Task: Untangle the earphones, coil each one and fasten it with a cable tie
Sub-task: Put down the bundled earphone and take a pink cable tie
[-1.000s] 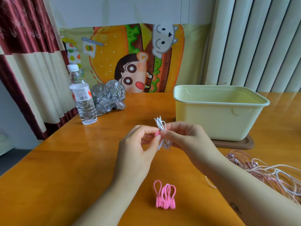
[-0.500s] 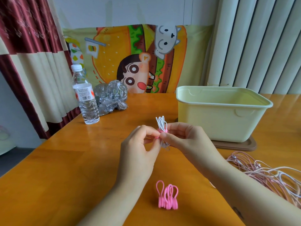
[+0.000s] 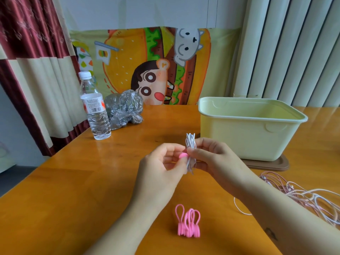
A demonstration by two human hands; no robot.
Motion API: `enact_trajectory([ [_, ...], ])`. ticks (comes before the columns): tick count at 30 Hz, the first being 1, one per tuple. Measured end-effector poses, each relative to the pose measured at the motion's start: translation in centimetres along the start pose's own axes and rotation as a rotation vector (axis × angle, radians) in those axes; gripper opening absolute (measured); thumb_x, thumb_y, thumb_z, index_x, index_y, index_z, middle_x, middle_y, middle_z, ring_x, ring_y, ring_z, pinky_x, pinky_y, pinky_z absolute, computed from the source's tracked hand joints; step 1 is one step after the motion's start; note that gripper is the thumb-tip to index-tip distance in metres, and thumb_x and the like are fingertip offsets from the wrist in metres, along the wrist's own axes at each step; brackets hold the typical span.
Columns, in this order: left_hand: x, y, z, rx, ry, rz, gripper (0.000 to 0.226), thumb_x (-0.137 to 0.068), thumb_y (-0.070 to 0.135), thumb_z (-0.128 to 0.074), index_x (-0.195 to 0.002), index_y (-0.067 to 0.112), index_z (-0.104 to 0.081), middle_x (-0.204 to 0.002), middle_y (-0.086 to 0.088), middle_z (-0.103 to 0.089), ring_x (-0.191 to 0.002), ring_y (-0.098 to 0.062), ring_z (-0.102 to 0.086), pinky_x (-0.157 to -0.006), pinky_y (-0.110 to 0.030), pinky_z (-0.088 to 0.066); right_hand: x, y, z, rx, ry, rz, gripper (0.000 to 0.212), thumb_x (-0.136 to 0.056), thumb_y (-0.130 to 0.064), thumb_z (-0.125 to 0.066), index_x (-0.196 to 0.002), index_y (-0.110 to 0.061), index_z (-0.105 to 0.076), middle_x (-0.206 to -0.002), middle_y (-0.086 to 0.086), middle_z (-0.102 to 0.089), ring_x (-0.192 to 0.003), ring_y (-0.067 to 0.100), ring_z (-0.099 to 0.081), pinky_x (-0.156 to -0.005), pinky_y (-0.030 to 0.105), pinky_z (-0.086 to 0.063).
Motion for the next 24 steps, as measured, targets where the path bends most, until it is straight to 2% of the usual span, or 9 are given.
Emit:
enact_trajectory([
  [5, -0.1, -1.3, -0.6, 0.211, -0.099, 0.207, 0.009, -0.087, 0.010, -0.064, -0.092, 0.014, -0.070, -0.083, 0.002, -0.075, -0.079, -0.010, -0.071, -0.070, -0.018, -0.055, 0.0, 0.1, 0.3, 0.019, 0.038, 0.017, 0.011, -0.089, -0.011, -0.060, -0.094, -0.003, -0.065, -0.085, 0.010, -0.071, -0.081, 0.024, -0.067, -0.084, 0.039, -0.054],
  [8, 0.1, -1.8, -1.0, 0.329, -0.116, 0.305, 0.008, -0.087, 0.009, -0.063, -0.092, 0.013, -0.068, -0.082, -0.002, -0.075, -0.077, -0.014, -0.071, -0.071, -0.022, -0.057, 0.0, 0.2, 0.3, 0.028, 0.022, 0.009, 0.016, -0.090, -0.010, -0.059, -0.100, 0.001, -0.064, -0.088, 0.010, -0.072, -0.084, 0.026, -0.069, -0.082, 0.034, -0.056],
  [11, 0.0, -1.4, -0.6, 0.206, -0.079, 0.188, 0.008, -0.086, 0.011, -0.066, -0.090, 0.018, -0.069, -0.080, 0.006, -0.074, -0.077, -0.009, -0.070, -0.068, -0.017, -0.054, 0.0, 0.1, 0.6, 0.042, 0.029, 0.004, 0.017, -0.090, -0.006, -0.058, -0.102, 0.005, -0.062, -0.085, 0.013, -0.072, -0.078, 0.021, -0.068, -0.075, 0.028, -0.056],
  [15, -0.1, -0.2, 0.3, -0.024, 0.006, -0.025, 0.011, -0.085, 0.015, -0.069, -0.088, 0.026, -0.070, -0.081, 0.011, -0.072, -0.077, -0.006, -0.068, -0.066, -0.018, -0.054, -0.2, 0.0, 0.8, 0.086, 0.063, 0.017, 0.015, -0.087, -0.008, -0.062, -0.099, 0.001, -0.065, -0.086, 0.016, -0.071, -0.076, 0.020, -0.065, -0.082, 0.038, -0.052],
  [21, -0.2, 0.3, 0.8, -0.024, 0.041, -0.097, 0.016, -0.083, 0.008, -0.070, -0.089, 0.023, -0.071, -0.087, 0.008, -0.072, -0.079, -0.002, -0.069, -0.068, -0.014, -0.052, 0.0, -0.4, 0.8, 0.043, 0.065, 0.038, 0.012, -0.084, -0.009, -0.066, -0.094, -0.001, -0.067, -0.093, 0.021, -0.071, -0.084, 0.028, -0.066, -0.087, 0.042, -0.052],
  [24, -0.3, 0.3, 1.0, -0.013, 0.057, -0.121, 0.016, -0.082, 0.006, -0.070, -0.088, 0.021, -0.071, -0.089, 0.007, -0.070, -0.081, -0.004, -0.069, -0.070, -0.013, -0.052, 0.3, -0.9, 0.3, 0.014, 0.047, 0.086, 0.014, -0.074, -0.020, -0.070, -0.085, -0.011, -0.071, -0.092, 0.016, -0.073, -0.087, 0.027, -0.069, -0.088, 0.041, -0.053],
])
Point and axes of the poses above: each hand's wrist, its own x-axis away from the middle knuckle, its own z-axis out of the back of the hand, y = z × x, the point moved 7 cm from there along -x, towards the middle knuckle
